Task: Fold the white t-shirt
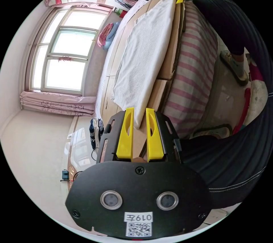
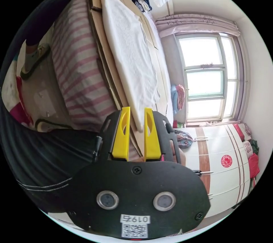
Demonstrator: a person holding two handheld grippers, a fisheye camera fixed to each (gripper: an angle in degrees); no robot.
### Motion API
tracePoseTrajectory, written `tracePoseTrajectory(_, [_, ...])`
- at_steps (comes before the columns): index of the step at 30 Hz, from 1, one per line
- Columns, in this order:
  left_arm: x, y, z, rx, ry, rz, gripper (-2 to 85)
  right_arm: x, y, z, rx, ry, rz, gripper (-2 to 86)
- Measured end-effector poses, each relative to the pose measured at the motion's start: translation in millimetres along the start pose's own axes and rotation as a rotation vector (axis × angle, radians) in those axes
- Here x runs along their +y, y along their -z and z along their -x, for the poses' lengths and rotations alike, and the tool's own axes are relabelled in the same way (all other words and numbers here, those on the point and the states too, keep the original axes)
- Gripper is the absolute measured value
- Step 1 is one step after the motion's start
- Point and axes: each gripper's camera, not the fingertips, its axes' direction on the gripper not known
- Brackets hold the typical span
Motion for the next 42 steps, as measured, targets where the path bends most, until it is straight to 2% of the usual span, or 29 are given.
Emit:
tracePoseTrajectory(6, [0.7,-9.7,3.0,0.033,0.013,-0.013,2.1,16.0,-16.3,-25.9,0.007,0.051,0.028,6.1])
tracePoseTrajectory(19, [11.4,-2.7,6.6,0.039,-0.037,0.004,1.1,39.8,14.9,-91.8,0.036,0.127,0.083,6.7])
tracePoseTrajectory(26, [8.4,1.4,5.2,-0.011,-0.067,0.015,2.1,20.4,43.8,-116.1,0.102,0.221,0.062,5.8])
tracePoseTrajectory(36, [1.4,-1.3,2.0,-0.098,-0.174,0.08,1.7,-21.5,104.9,-157.3,0.129,0.217,0.067,0.1])
tracePoseTrajectory(42, [1.3,3.3,6.3,-0.108,-0.159,0.094,0.7,-52.3,148.1,-189.3,0.148,0.234,0.077,-0.7])
